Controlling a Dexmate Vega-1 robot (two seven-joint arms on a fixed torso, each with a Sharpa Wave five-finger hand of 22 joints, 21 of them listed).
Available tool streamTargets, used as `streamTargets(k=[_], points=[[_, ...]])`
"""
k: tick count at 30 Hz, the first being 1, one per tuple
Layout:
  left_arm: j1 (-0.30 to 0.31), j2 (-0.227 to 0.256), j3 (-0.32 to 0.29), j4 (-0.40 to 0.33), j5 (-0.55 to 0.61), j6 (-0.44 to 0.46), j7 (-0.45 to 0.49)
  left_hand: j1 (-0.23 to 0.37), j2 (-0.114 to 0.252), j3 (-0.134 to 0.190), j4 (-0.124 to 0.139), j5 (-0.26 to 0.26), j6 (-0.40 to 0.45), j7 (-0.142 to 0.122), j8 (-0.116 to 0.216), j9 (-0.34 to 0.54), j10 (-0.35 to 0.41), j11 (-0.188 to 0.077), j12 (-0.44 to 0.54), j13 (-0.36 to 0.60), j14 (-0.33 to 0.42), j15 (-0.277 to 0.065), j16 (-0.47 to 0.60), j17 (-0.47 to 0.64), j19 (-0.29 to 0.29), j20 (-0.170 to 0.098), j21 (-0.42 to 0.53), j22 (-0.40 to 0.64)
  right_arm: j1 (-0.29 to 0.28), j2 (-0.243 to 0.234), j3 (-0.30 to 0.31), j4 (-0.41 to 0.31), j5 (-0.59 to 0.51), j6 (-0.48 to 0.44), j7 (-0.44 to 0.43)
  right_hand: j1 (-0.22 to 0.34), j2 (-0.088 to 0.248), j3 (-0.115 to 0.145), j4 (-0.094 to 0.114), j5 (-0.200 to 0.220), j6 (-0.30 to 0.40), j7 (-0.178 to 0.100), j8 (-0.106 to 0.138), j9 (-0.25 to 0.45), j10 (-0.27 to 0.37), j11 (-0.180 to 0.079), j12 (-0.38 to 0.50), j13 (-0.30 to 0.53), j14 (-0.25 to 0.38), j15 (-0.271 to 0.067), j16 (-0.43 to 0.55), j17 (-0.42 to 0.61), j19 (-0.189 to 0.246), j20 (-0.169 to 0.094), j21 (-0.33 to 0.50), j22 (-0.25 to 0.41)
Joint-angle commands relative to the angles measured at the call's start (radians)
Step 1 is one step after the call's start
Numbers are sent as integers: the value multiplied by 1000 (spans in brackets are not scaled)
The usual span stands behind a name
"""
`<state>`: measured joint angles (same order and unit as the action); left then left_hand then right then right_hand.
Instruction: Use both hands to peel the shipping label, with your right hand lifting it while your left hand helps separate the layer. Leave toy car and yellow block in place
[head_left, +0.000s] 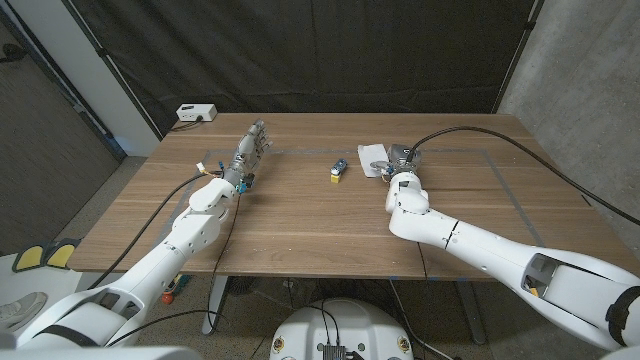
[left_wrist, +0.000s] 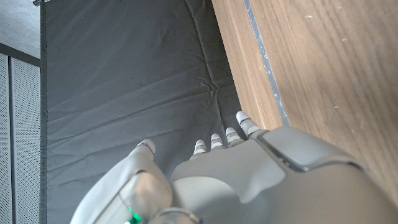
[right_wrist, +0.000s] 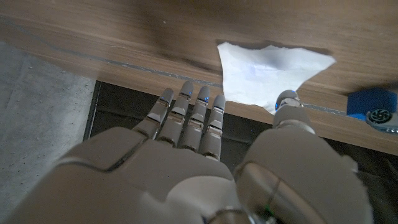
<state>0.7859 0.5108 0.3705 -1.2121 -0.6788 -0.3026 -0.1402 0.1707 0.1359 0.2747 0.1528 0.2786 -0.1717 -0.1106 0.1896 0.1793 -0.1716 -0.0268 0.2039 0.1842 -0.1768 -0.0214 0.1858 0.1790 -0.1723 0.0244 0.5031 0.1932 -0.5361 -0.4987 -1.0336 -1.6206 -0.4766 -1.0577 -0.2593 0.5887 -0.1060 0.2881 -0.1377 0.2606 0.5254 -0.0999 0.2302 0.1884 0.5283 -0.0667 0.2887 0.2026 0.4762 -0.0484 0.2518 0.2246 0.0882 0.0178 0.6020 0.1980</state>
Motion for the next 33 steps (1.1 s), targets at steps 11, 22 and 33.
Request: streamTargets(k=[11, 22, 33], points=[[-26, -11, 0, 43, -6, -13, -28, 12, -2, 0, -8, 4, -3, -9, 2, 4, -18, 7, 1, 1, -64, -2, 1, 2, -62, 5, 0, 2, 90, 46, -89, 97, 74, -112, 33, 17, -2, -14, 4, 19, -19, 6, -17, 6, -9, -9, -2, 8, -19, -84, -4, 10, -9, 11, -8, 4], [-38, -17, 1, 64, -7, -17, -39, 12, -3, -1, -8, 4, -1, -11, 2, 4, -18, 7, 1, 1, -65, -4, 0, 2, -61, 3, 0, 2, 120, 46, -126, 128, 97, -101, 30, 106, 36, 12, -15, 47, 9, -16, -8, 7, 29, -26, 17, 17, 6, -112, 4, 15, 9, -6, -5, 5], [-44, -21, 2, 73, -6, -16, -36, 13, -3, -1, -8, 4, -2, -10, 2, 4, -18, 7, 0, 1, -67, -4, -1, 2, -61, 3, -1, 2, 102, 37, -109, 134, 101, -33, -33, 281, 97, 5, -30, 82, 233, -56, 61, 11, 270, -79, 161, 70, 203, -174, 134, 106, 74, -47, 23, 10]])
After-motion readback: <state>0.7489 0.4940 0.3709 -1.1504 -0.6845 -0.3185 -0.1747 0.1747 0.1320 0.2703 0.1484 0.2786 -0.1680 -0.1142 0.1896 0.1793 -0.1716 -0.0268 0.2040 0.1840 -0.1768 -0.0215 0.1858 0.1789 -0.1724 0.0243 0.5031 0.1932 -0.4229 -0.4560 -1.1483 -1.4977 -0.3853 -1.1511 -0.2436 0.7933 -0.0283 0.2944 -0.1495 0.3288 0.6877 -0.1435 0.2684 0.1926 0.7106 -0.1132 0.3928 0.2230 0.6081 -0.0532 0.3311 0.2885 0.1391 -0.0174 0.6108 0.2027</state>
